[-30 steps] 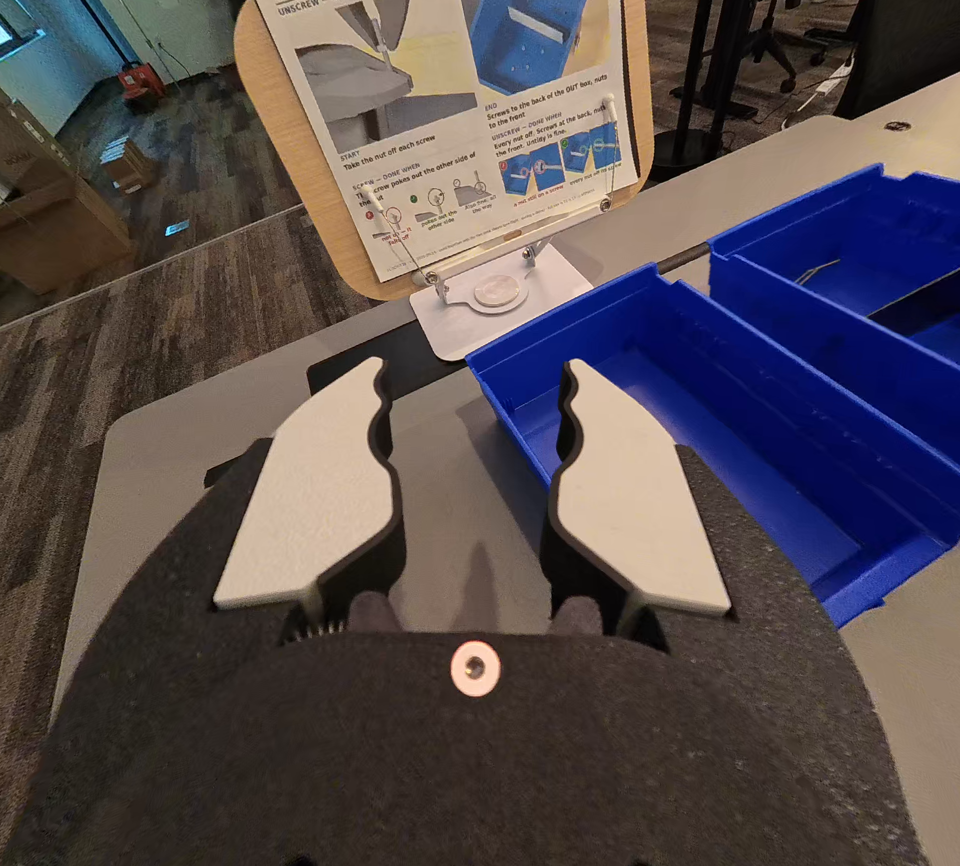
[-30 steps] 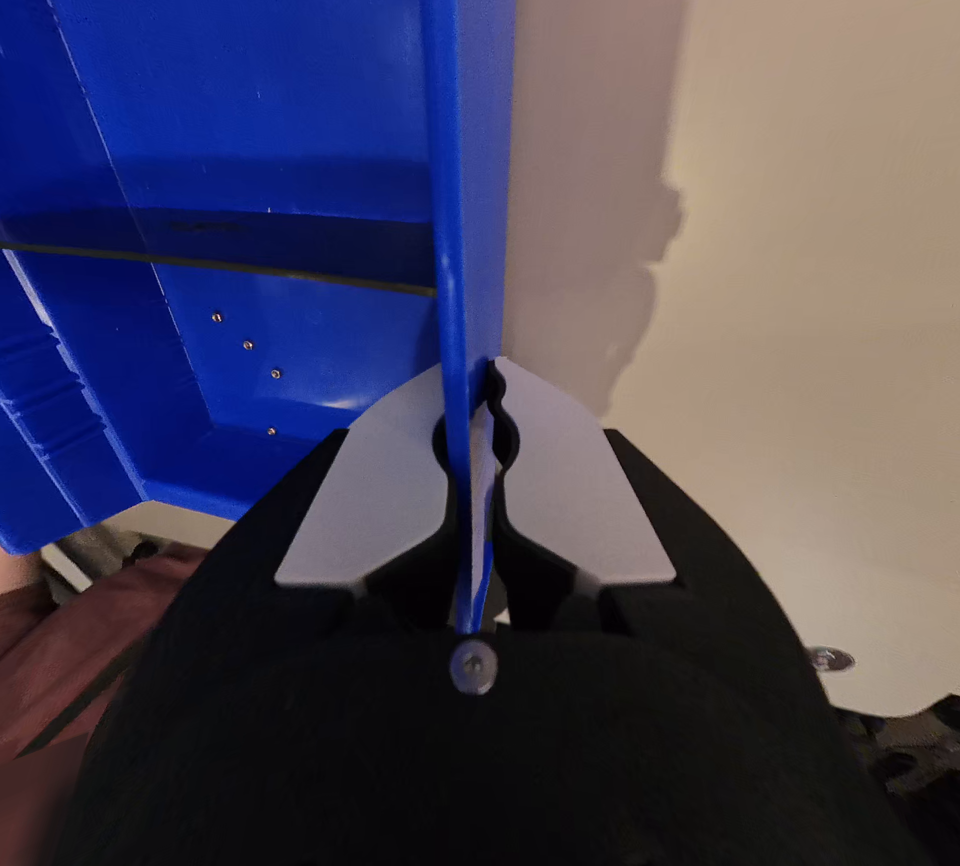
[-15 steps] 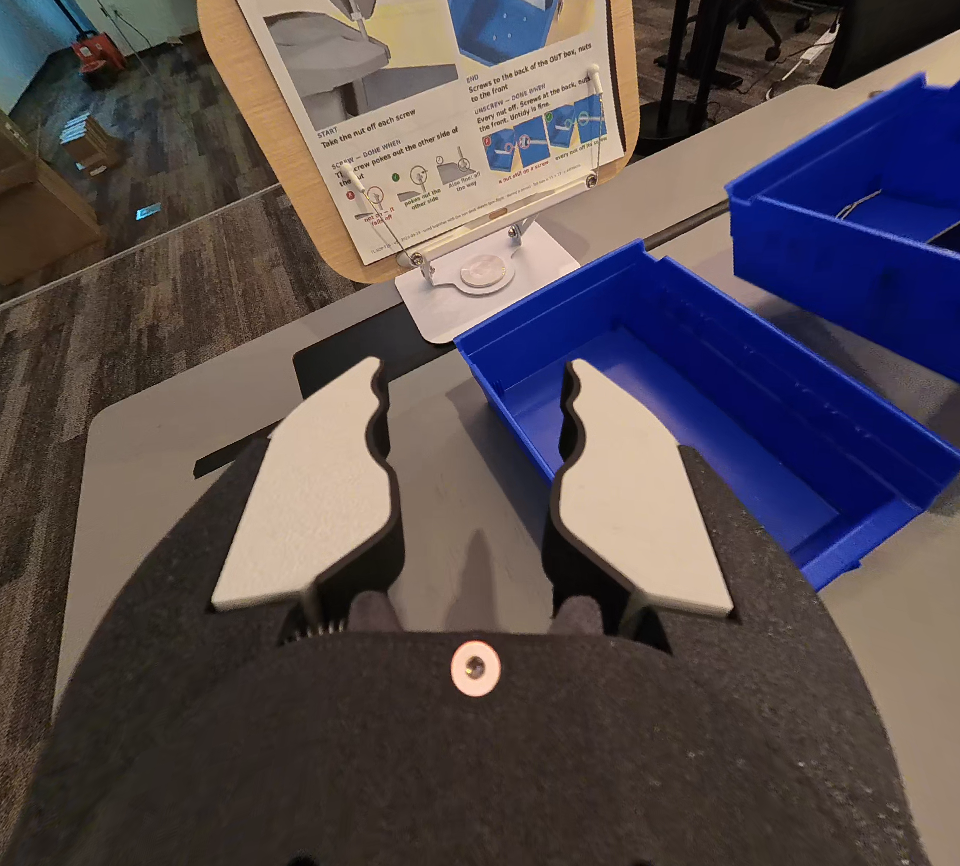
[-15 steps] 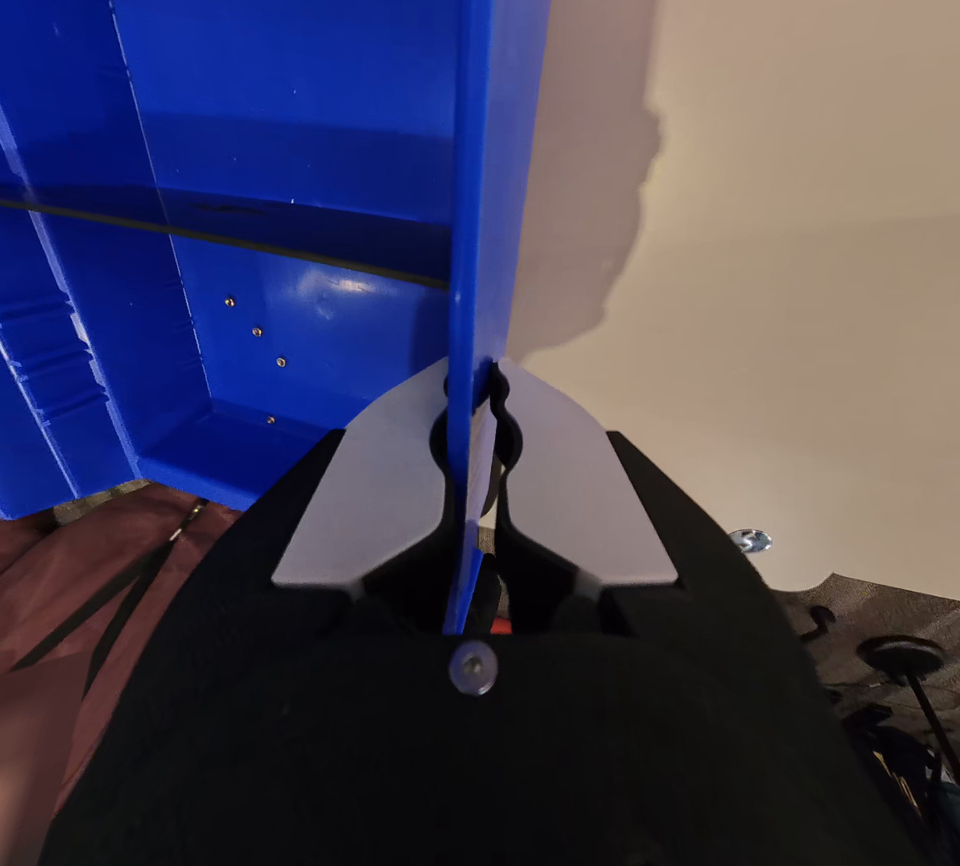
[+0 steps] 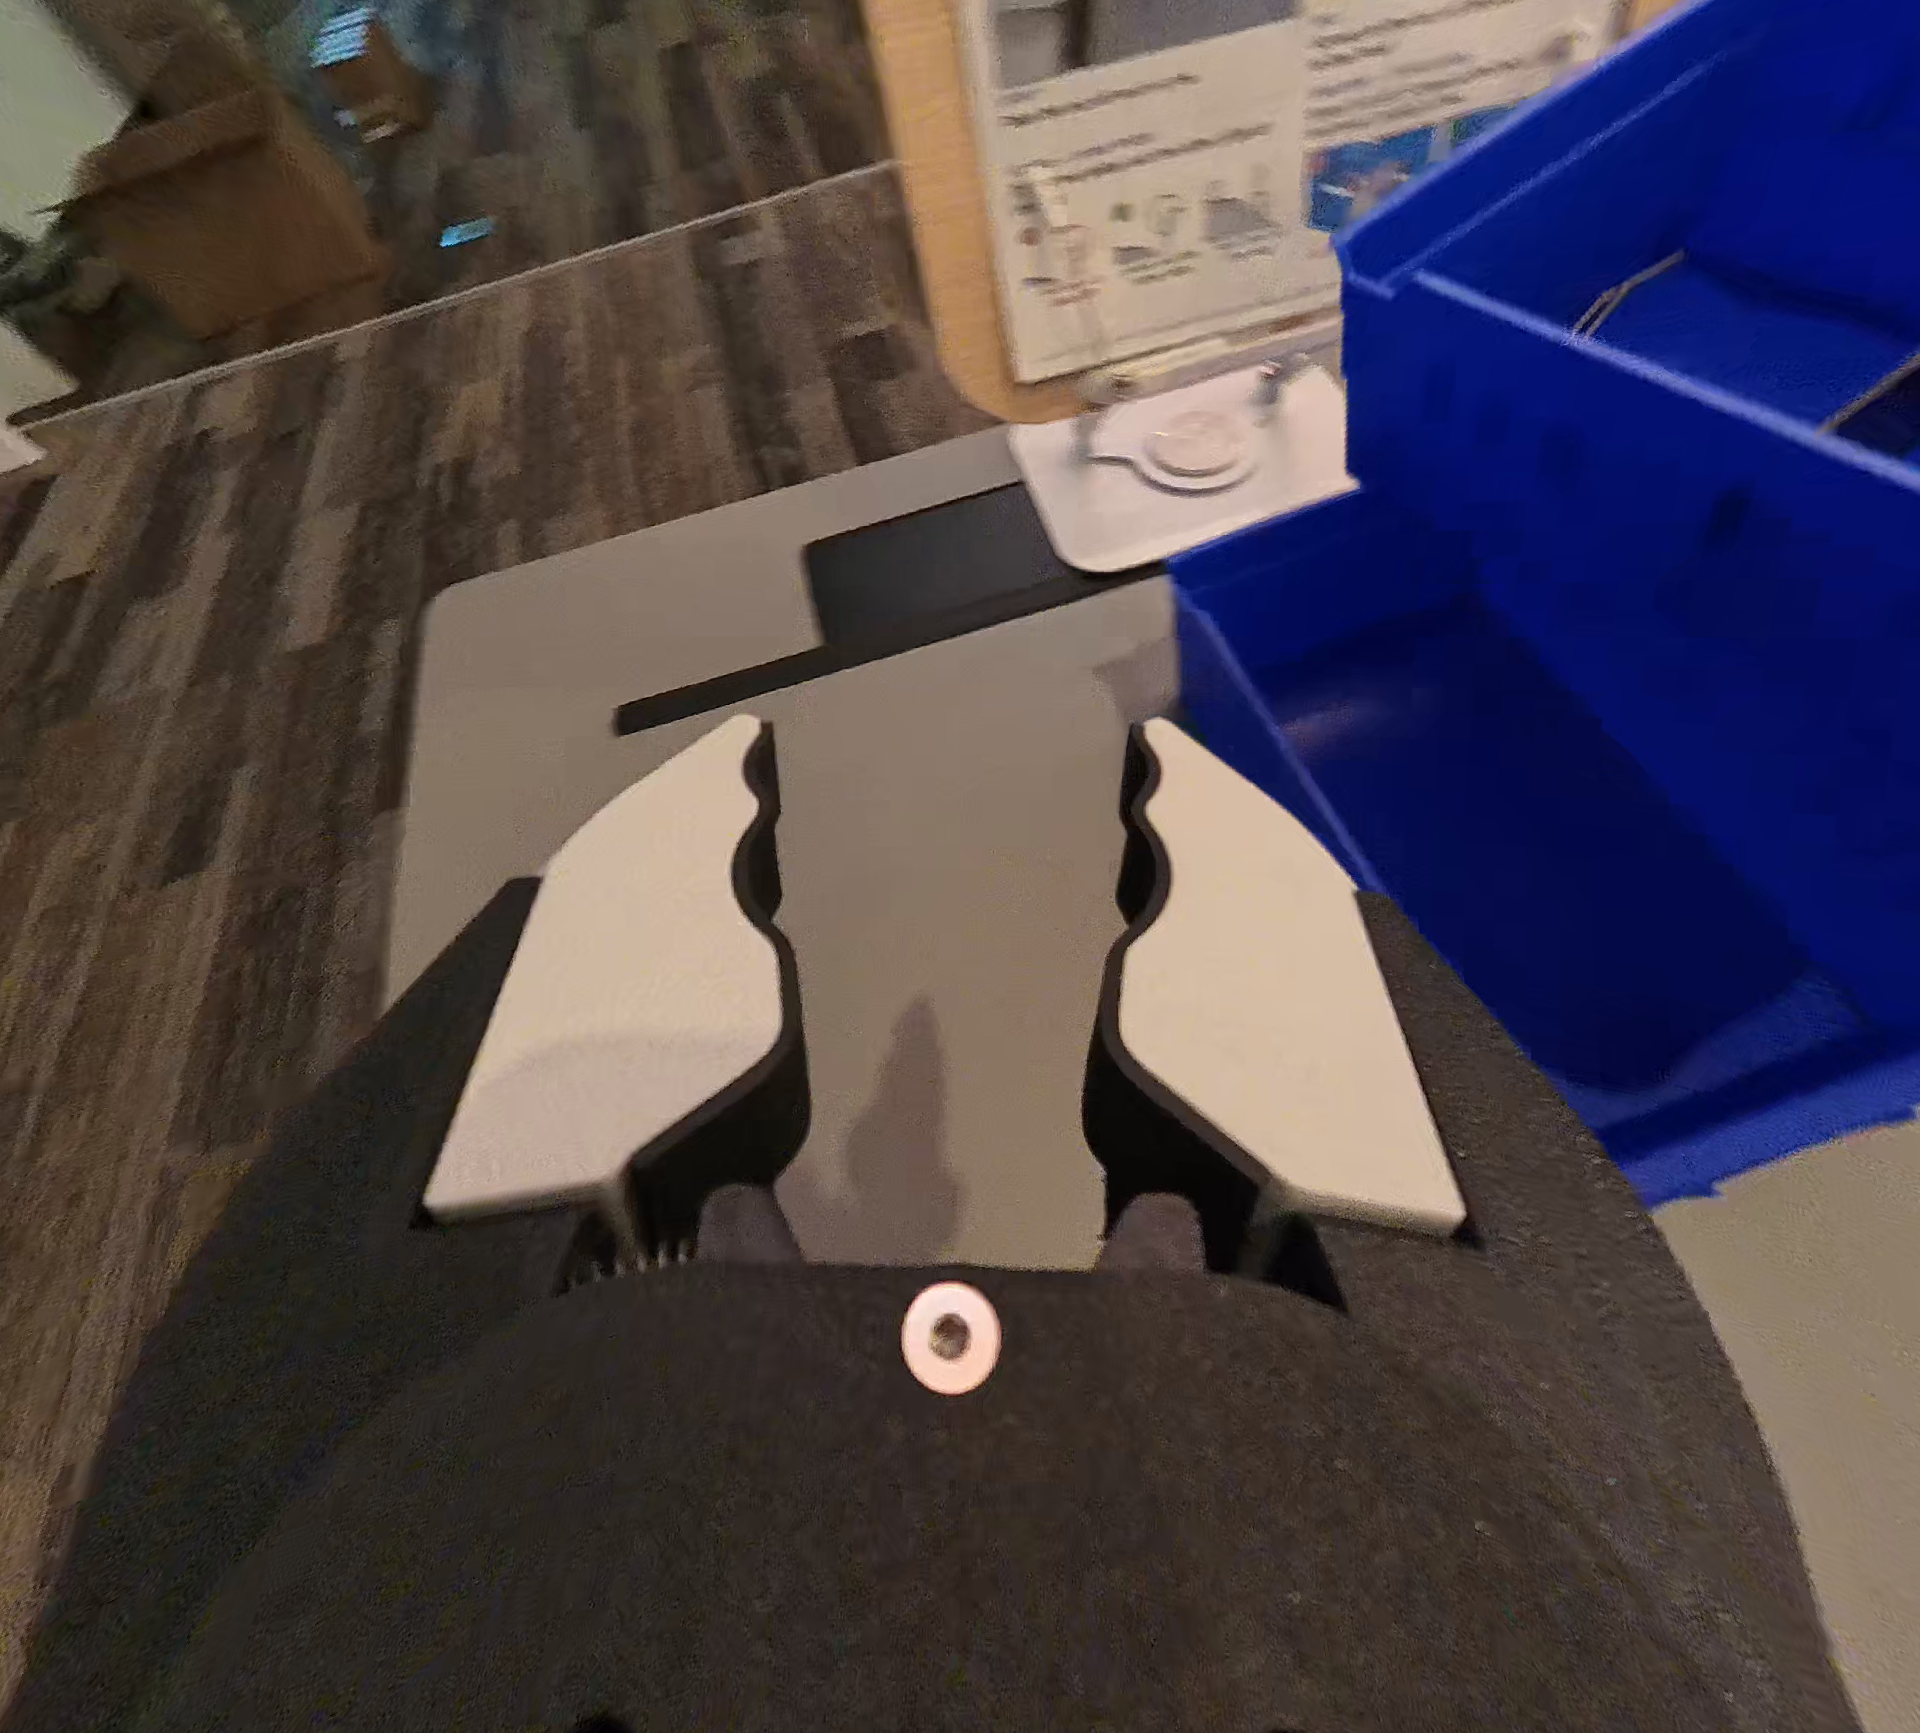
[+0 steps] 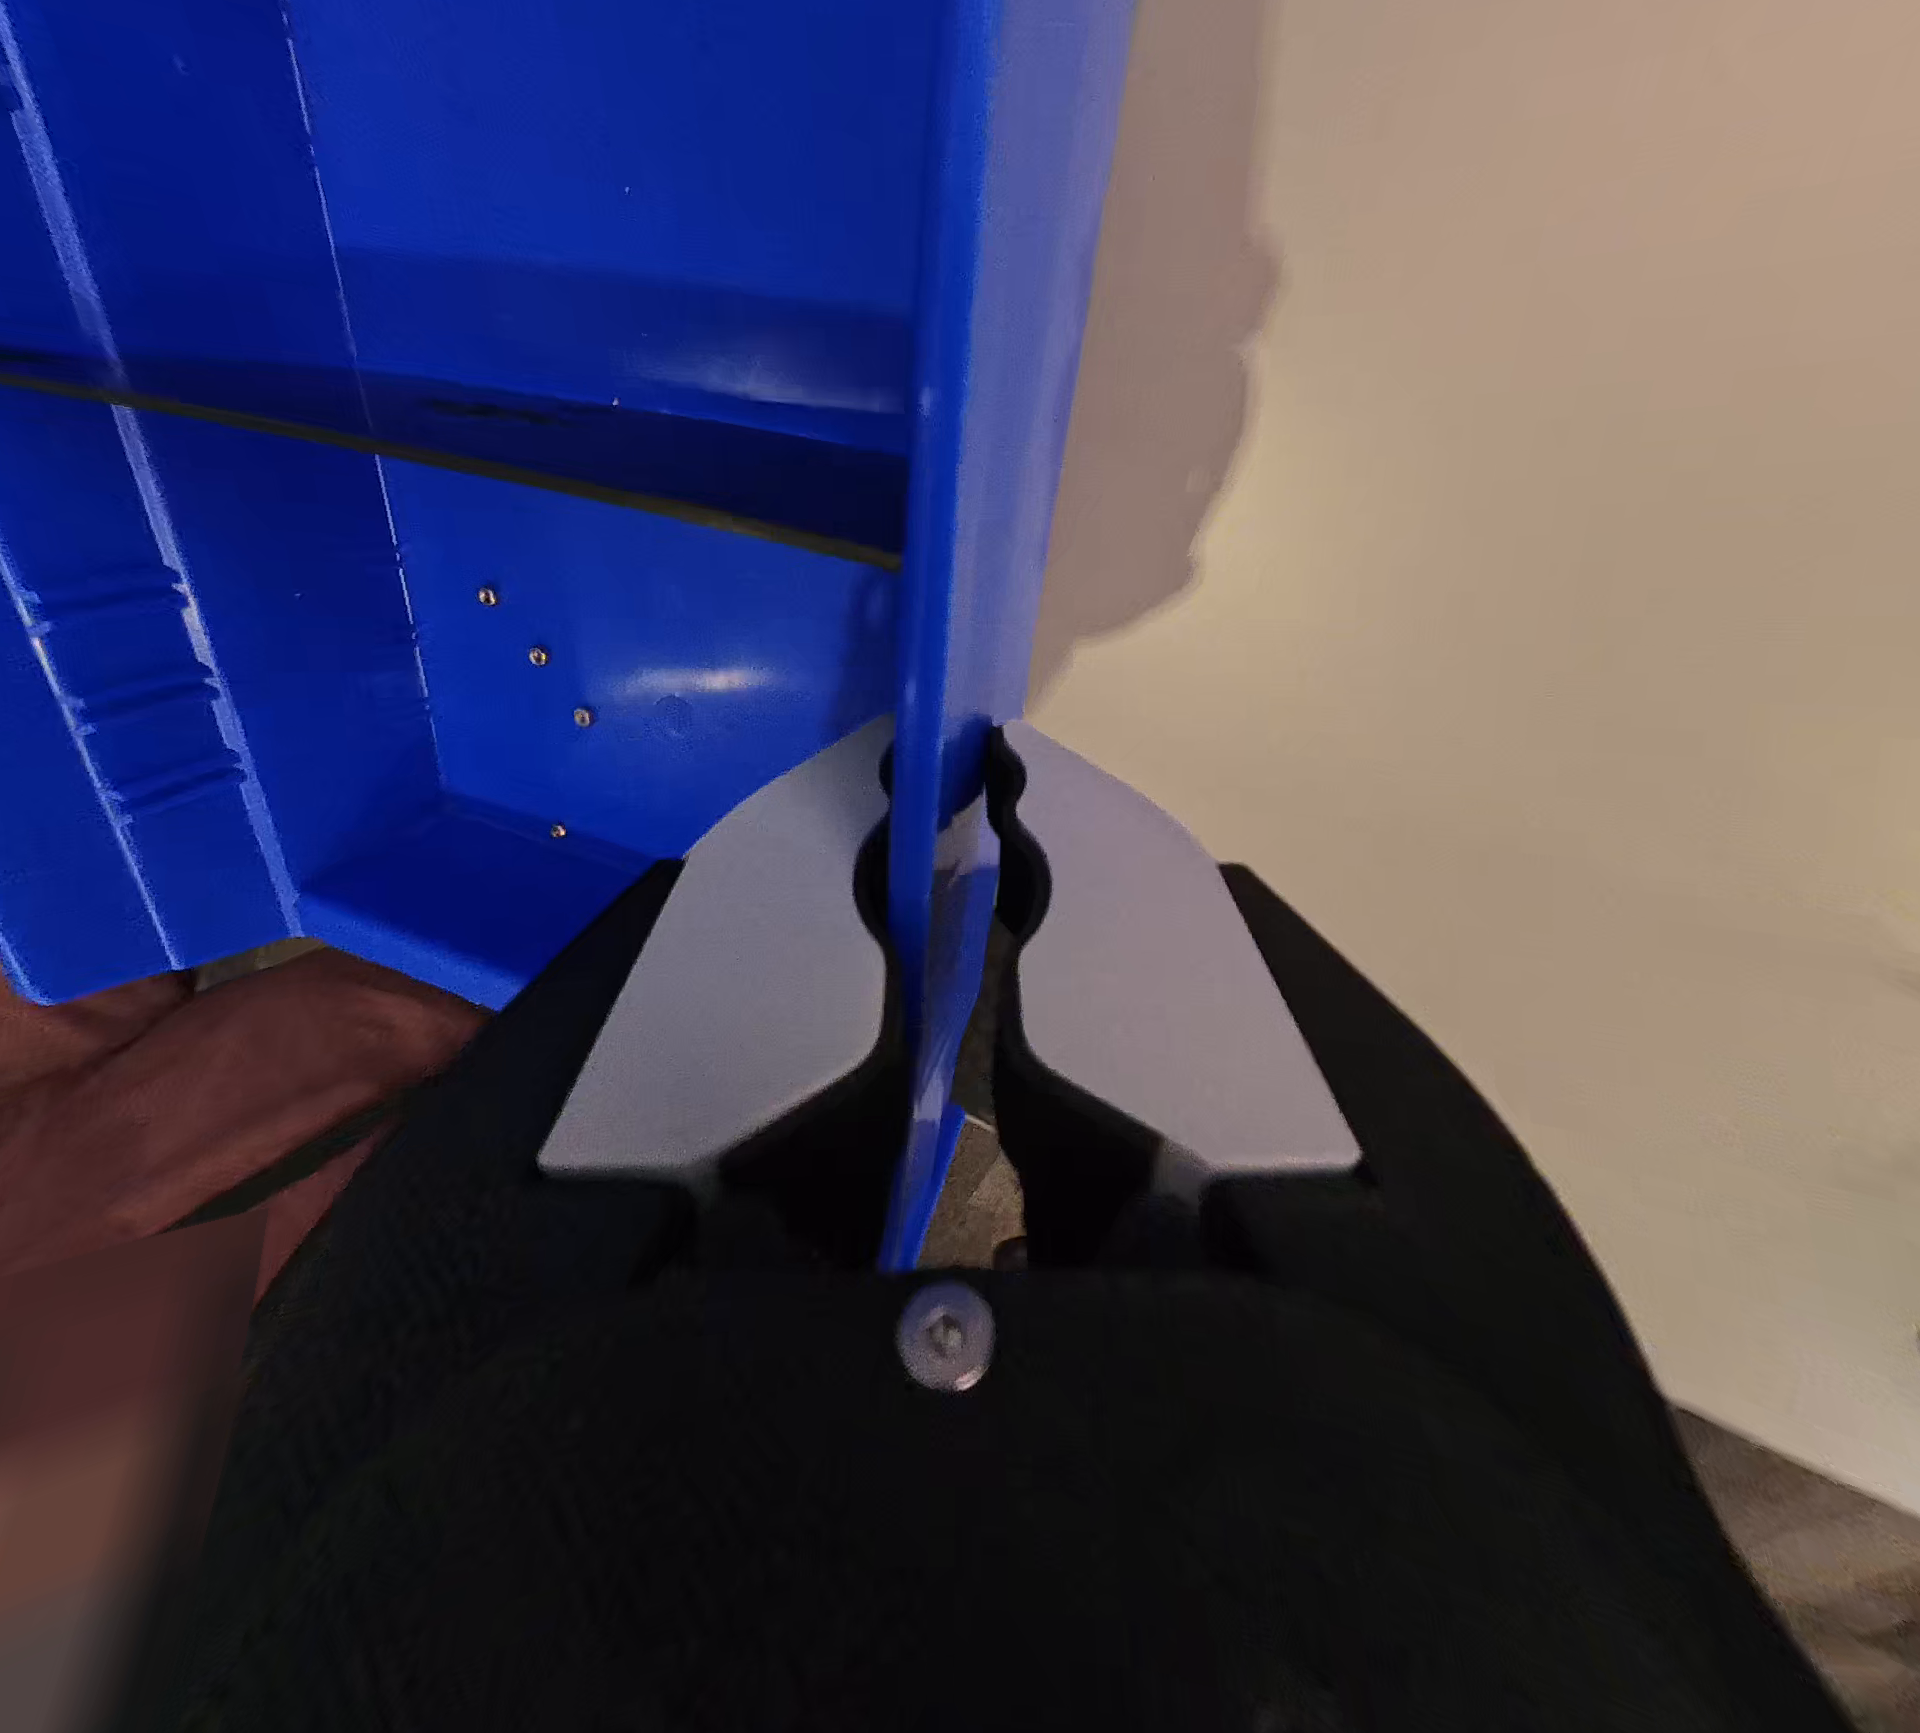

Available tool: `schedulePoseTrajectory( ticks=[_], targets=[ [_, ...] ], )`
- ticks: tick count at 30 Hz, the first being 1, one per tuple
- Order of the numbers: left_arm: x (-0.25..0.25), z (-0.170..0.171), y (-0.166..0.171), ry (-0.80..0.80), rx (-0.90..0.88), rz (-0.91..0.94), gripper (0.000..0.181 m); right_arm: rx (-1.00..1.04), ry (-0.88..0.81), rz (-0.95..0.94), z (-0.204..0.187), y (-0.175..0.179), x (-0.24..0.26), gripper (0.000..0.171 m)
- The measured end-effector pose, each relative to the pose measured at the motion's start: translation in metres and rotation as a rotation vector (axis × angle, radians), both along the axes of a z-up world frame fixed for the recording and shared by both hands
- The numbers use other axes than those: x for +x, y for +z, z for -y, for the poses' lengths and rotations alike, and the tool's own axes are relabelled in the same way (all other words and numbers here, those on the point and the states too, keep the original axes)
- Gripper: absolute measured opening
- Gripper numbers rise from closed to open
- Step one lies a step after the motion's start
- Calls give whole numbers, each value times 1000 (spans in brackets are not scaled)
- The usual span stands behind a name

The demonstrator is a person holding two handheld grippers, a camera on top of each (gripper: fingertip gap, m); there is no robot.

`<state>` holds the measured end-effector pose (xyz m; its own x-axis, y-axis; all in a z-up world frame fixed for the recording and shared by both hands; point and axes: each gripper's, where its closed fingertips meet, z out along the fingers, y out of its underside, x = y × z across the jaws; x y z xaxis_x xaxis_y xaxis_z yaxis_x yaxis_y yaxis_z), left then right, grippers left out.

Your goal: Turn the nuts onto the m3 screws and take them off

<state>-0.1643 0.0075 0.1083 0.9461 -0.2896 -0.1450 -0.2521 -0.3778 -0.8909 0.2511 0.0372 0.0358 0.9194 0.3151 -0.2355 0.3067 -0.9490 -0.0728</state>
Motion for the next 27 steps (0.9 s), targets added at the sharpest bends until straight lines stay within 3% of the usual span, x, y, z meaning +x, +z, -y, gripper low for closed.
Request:
schedulePoseTrajectory(
  ticks=[6, 14, 20, 27],
  targets=[
    [-74, 24, 6, 169, 5, 8, 63, -8, 234, -59, -27, -9, -142, 14],
    [-95, 42, 12, 192, 24, 33, 62, -20, 472, -83, -36, -19, -302, 12],
    [-95, 51, 14, 166, 27, 40, 62, -49, 591, -44, -30, -42, -375, 12],
    [-92, 47, 14, 119, 32, 84, 63, -67, 625, -22, -31, -84, -424, 13]
  ],
)
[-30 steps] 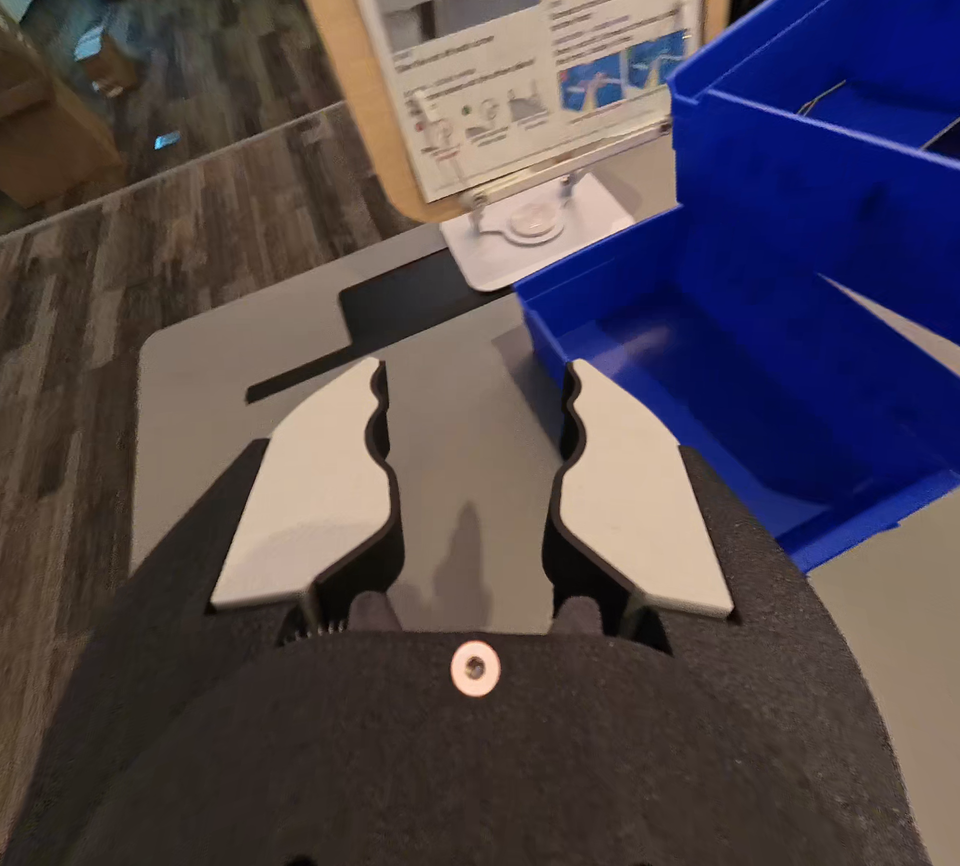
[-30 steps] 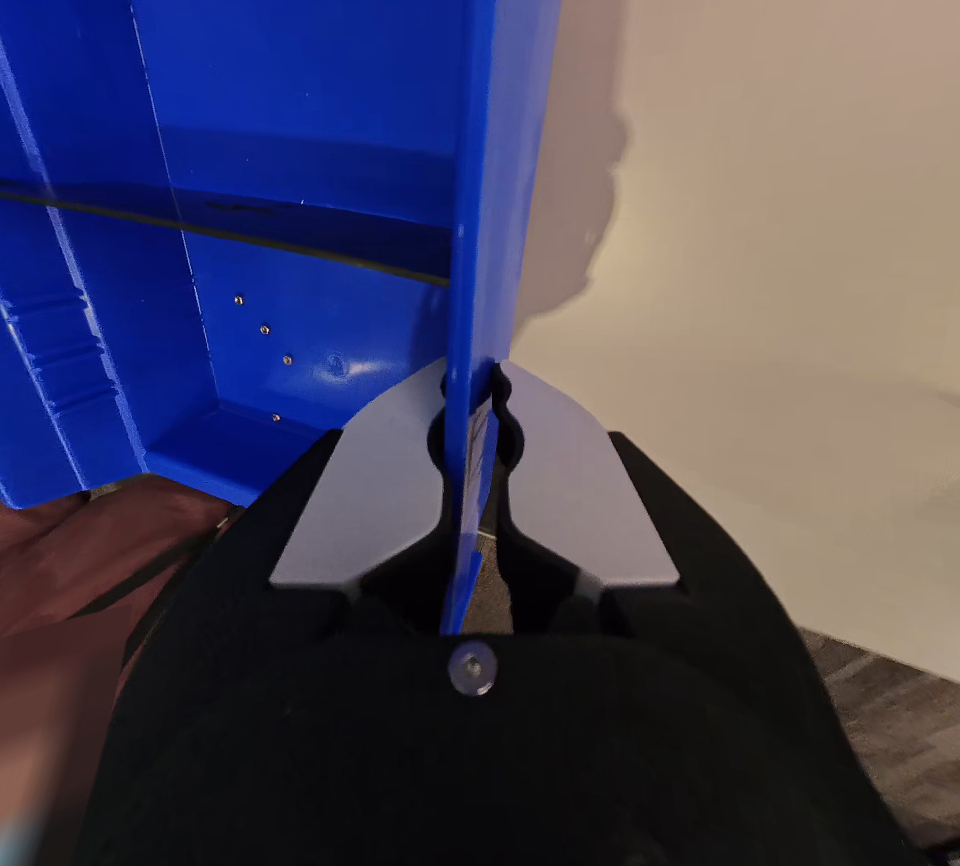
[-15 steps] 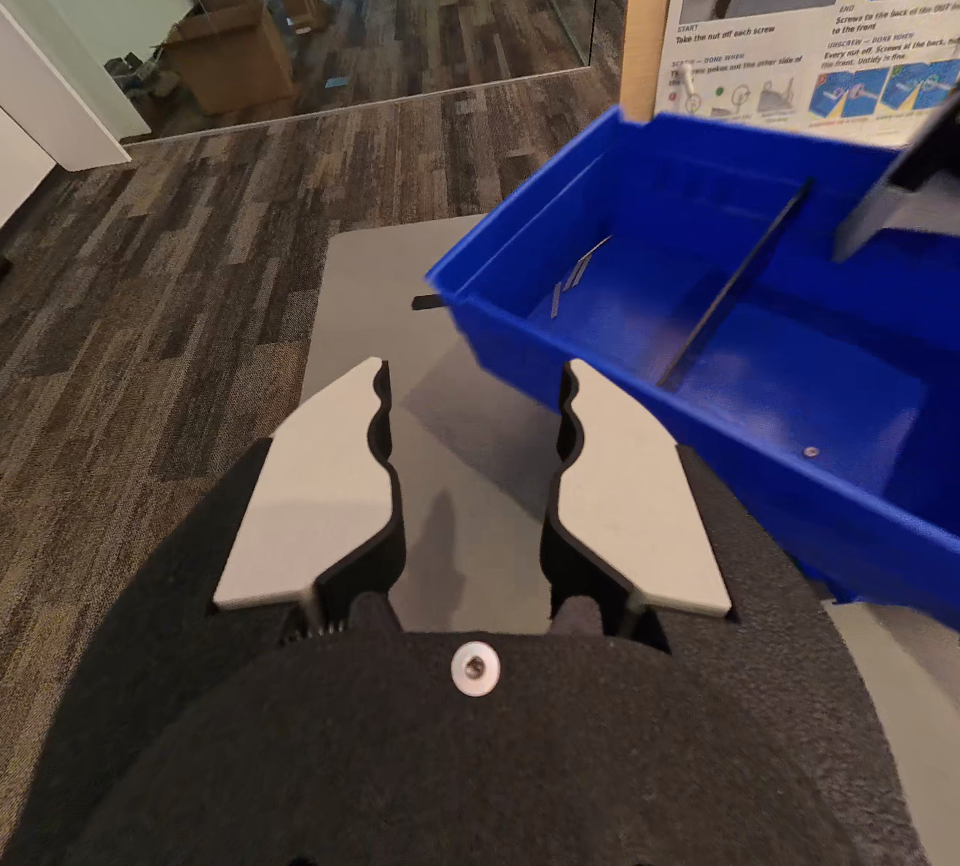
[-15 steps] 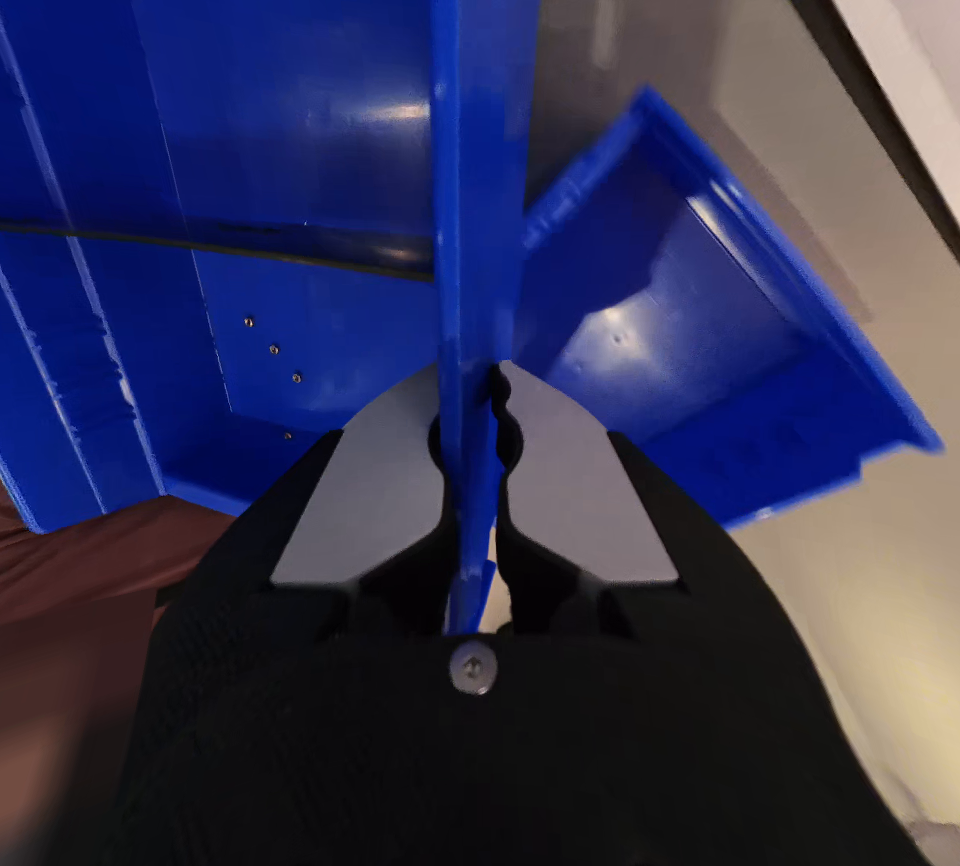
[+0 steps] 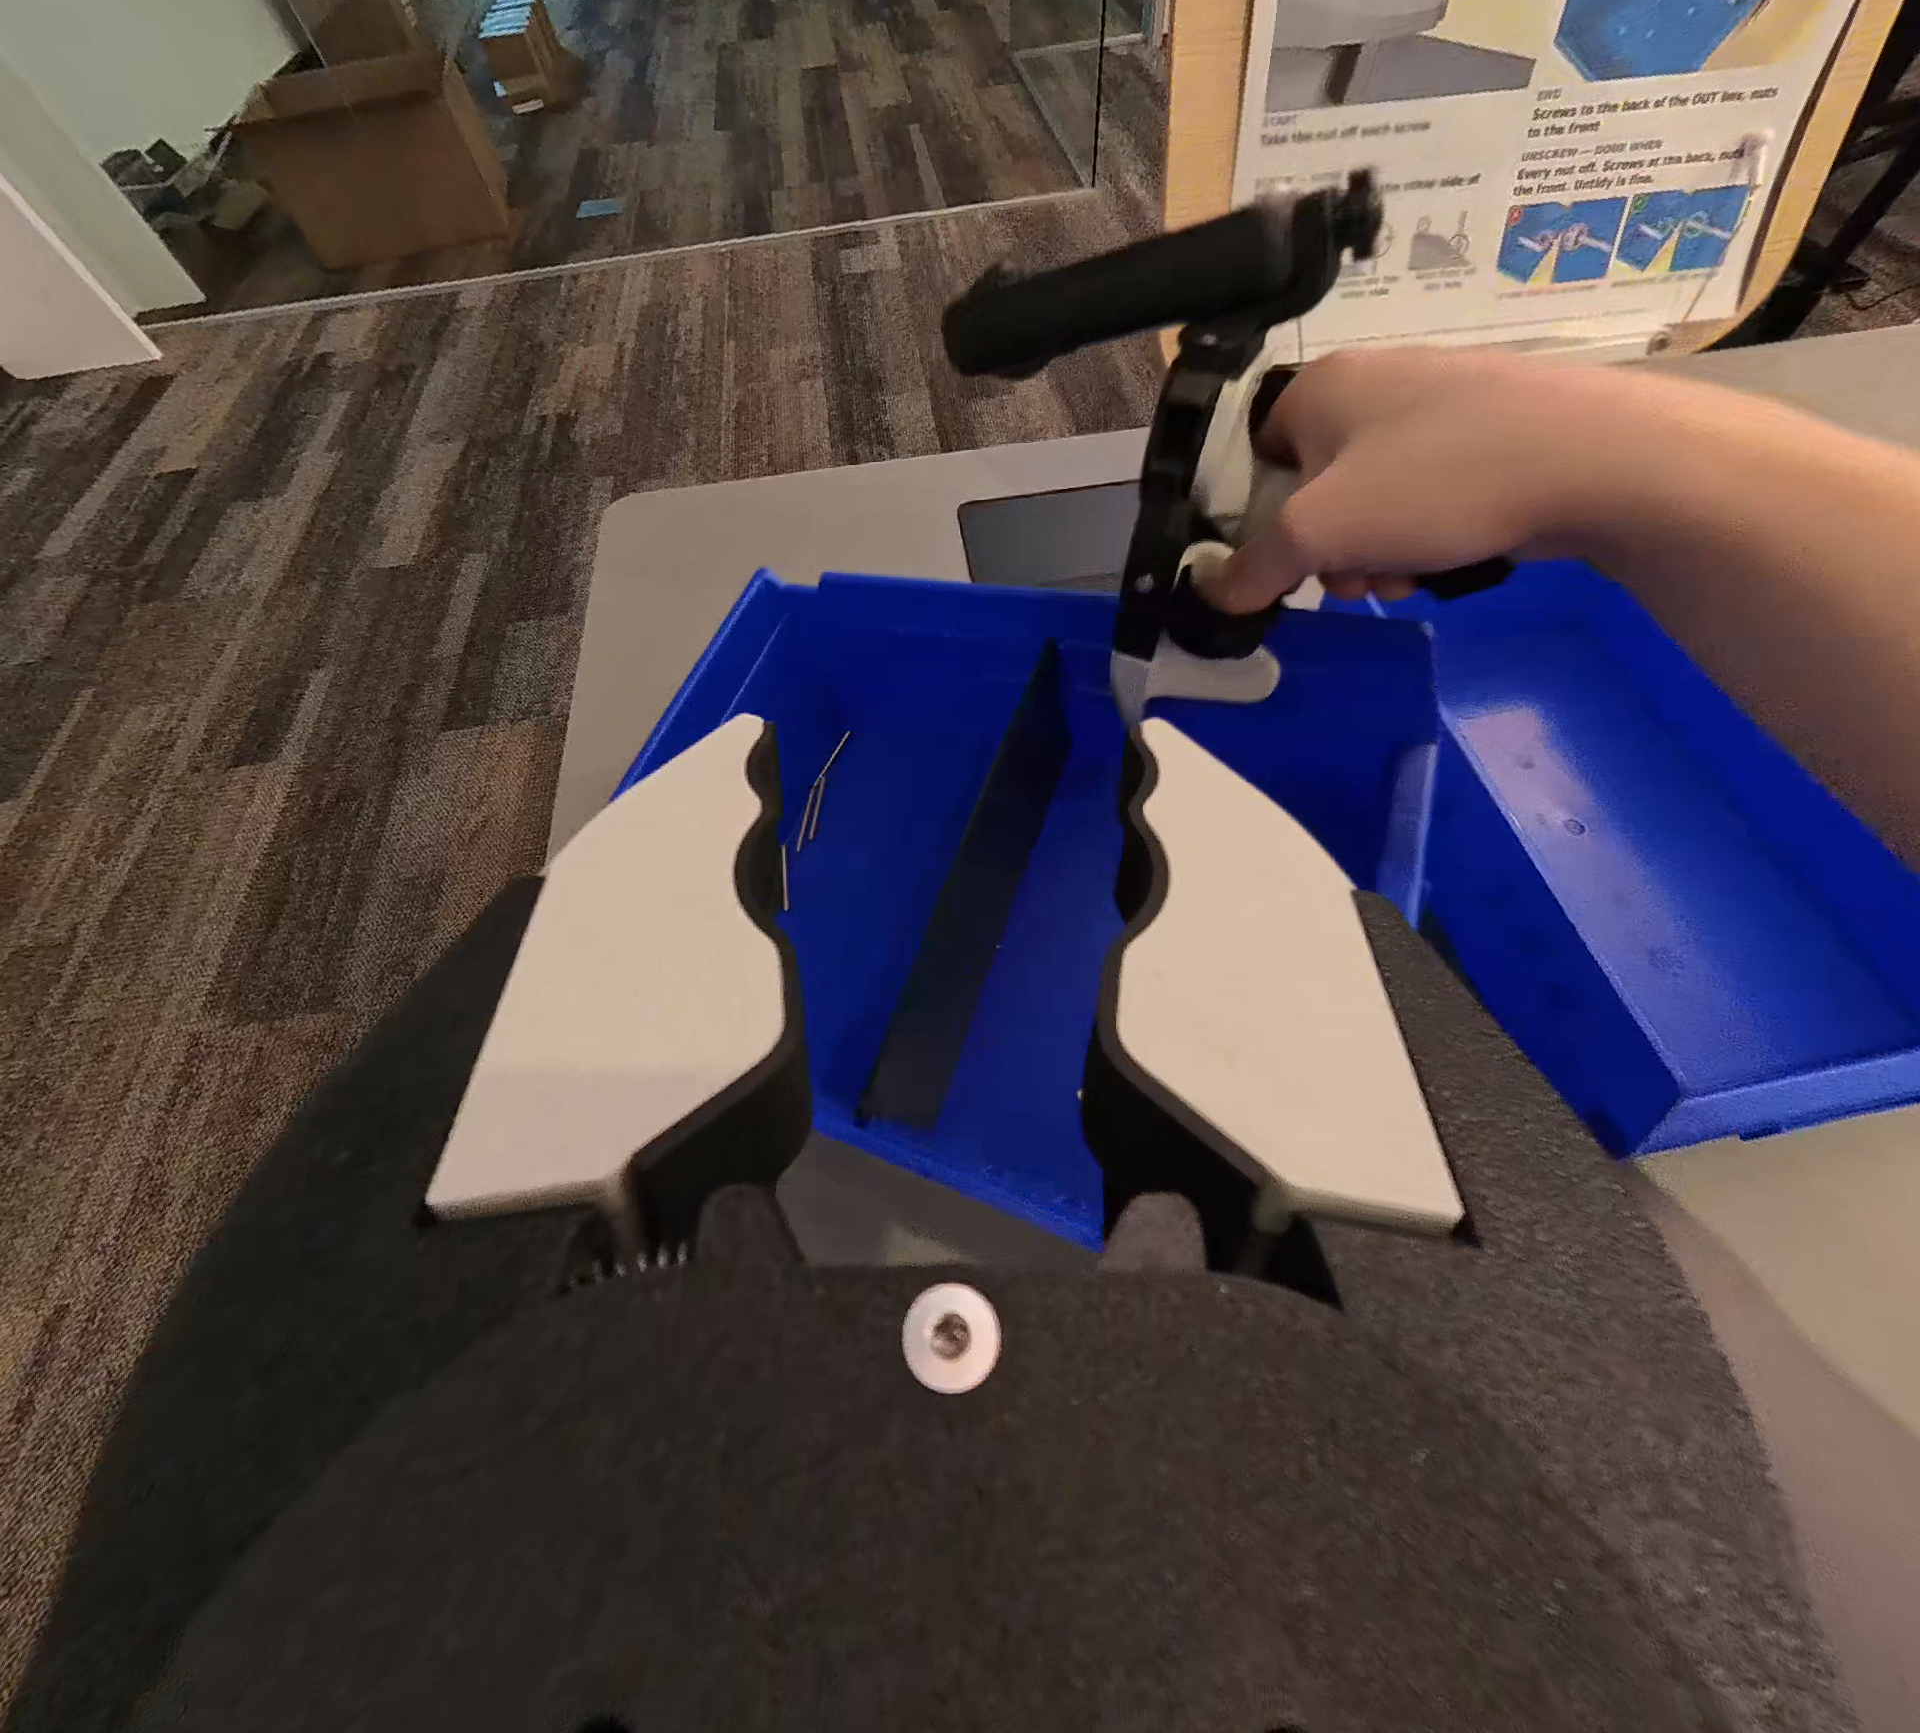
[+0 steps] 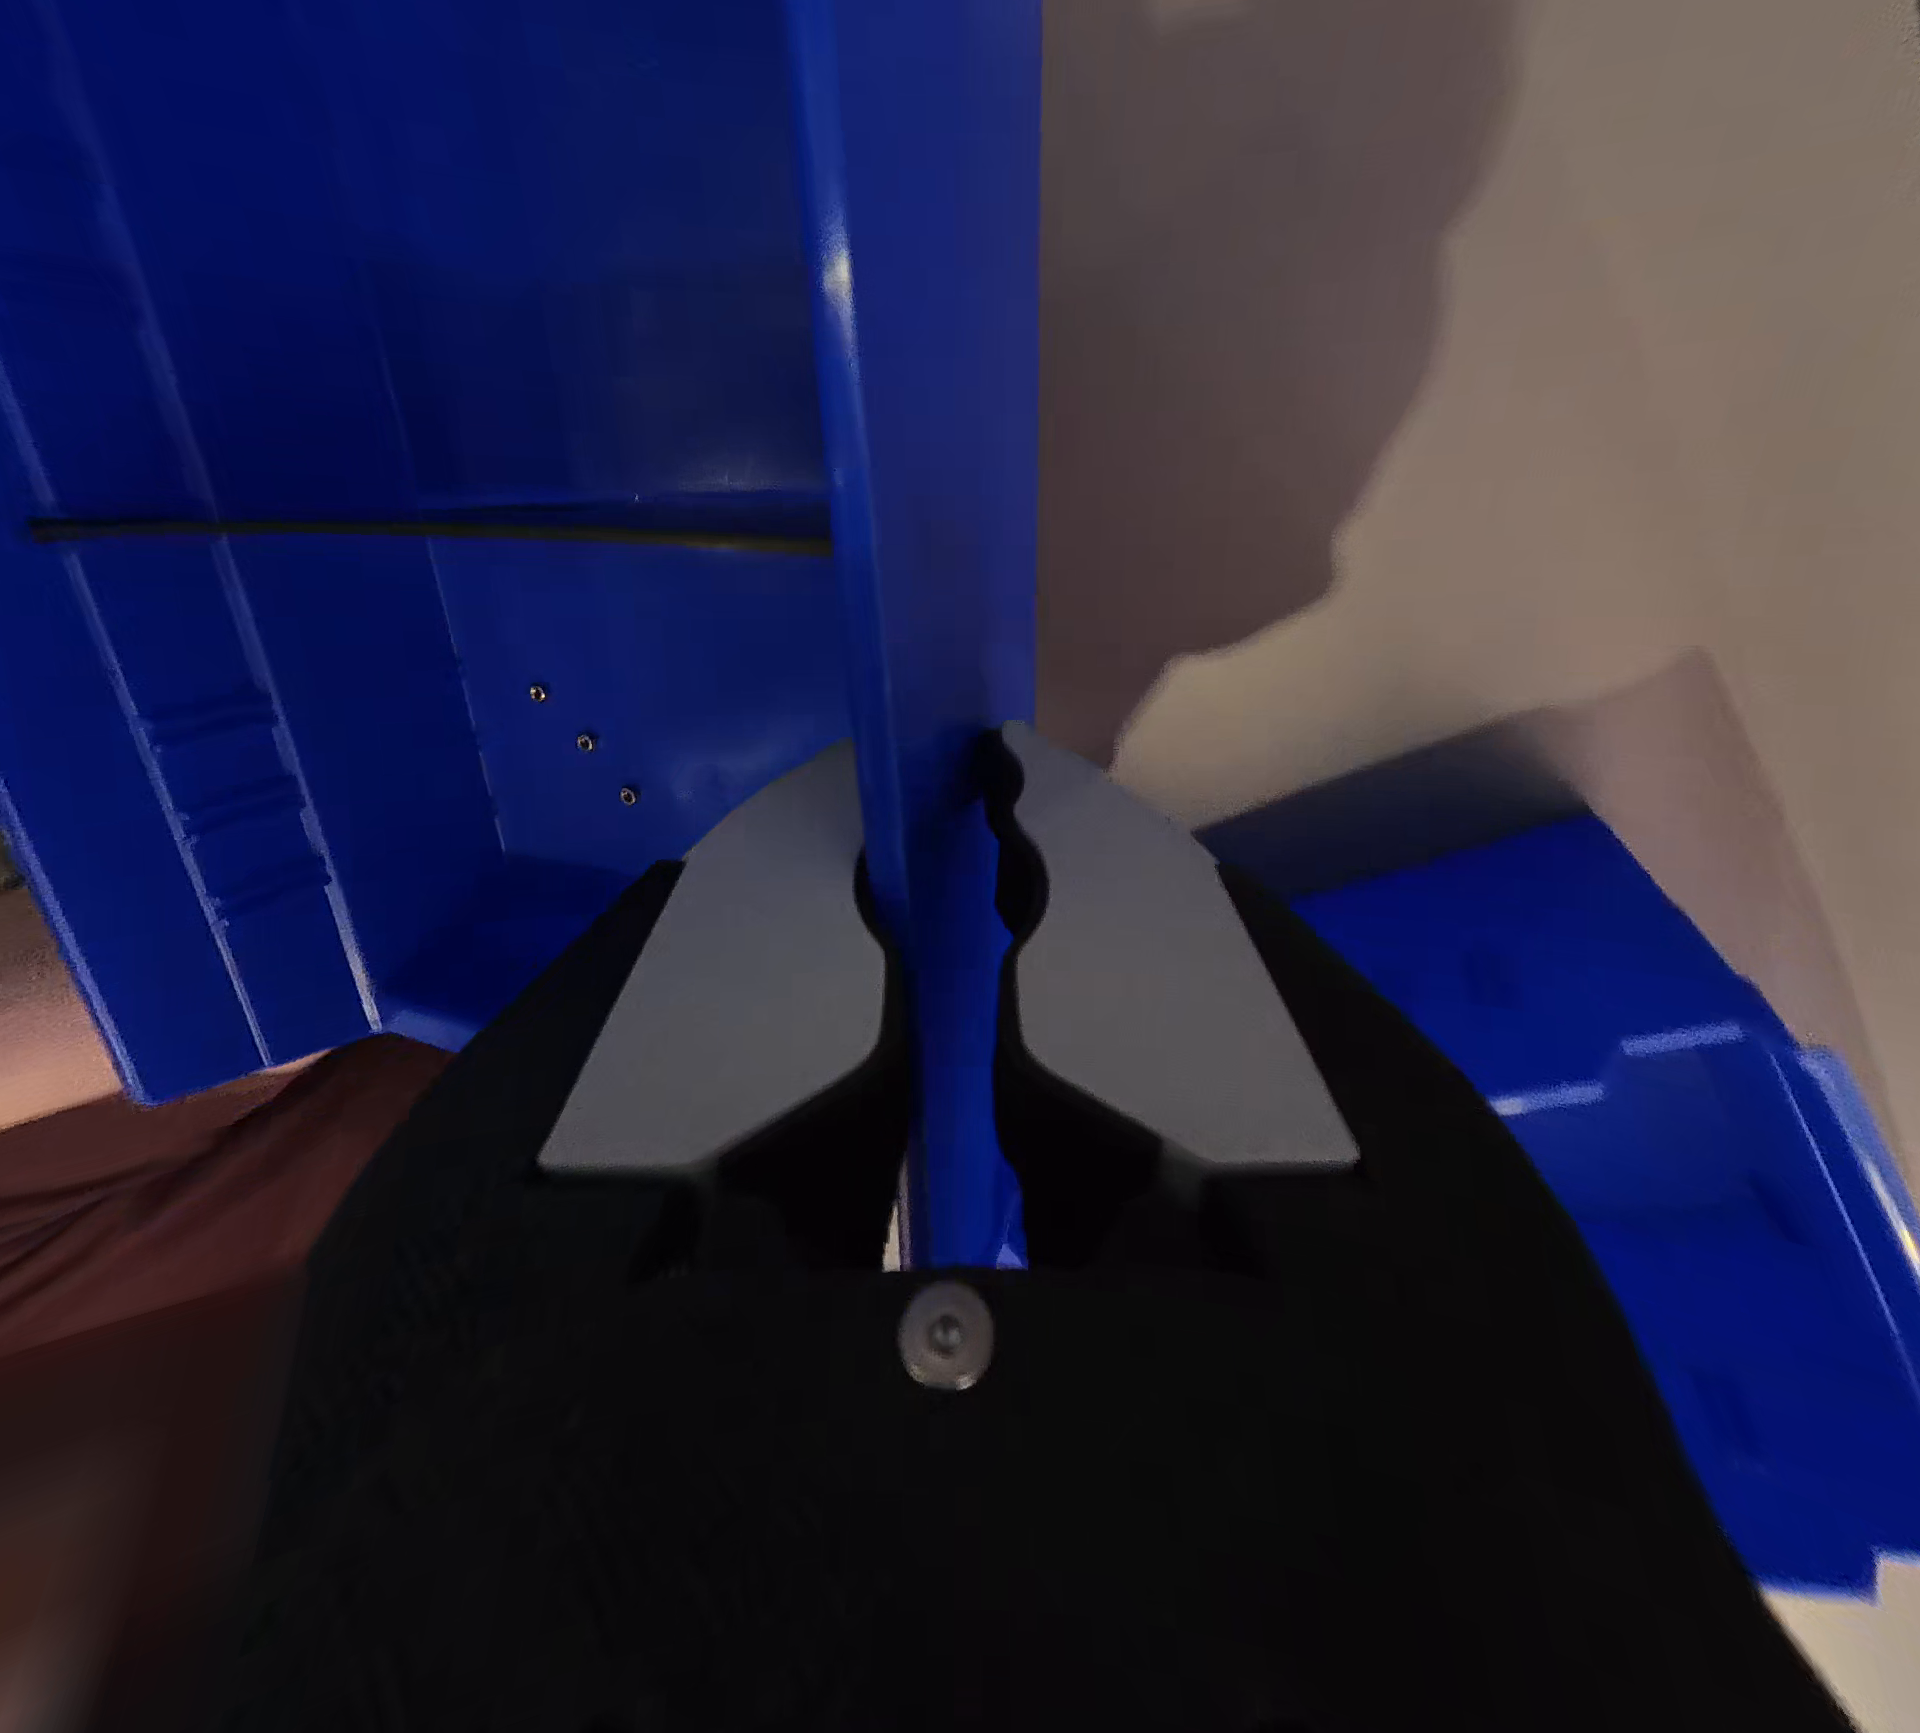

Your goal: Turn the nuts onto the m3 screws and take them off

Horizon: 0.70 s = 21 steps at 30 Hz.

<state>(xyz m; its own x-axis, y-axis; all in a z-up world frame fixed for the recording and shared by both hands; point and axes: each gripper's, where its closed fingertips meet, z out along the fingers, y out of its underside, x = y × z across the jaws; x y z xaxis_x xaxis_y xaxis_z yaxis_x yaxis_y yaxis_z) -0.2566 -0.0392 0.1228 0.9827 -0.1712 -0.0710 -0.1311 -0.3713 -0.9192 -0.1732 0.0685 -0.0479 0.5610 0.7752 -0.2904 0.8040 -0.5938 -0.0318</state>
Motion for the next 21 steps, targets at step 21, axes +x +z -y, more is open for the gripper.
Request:
schedulePoseTrajectory(
  ticks=[21],
  targets=[
    [33, -6, 4, -202, 19, 111, 63, 633, -80, -387, -54, 47, 9, 25]
  ],
)
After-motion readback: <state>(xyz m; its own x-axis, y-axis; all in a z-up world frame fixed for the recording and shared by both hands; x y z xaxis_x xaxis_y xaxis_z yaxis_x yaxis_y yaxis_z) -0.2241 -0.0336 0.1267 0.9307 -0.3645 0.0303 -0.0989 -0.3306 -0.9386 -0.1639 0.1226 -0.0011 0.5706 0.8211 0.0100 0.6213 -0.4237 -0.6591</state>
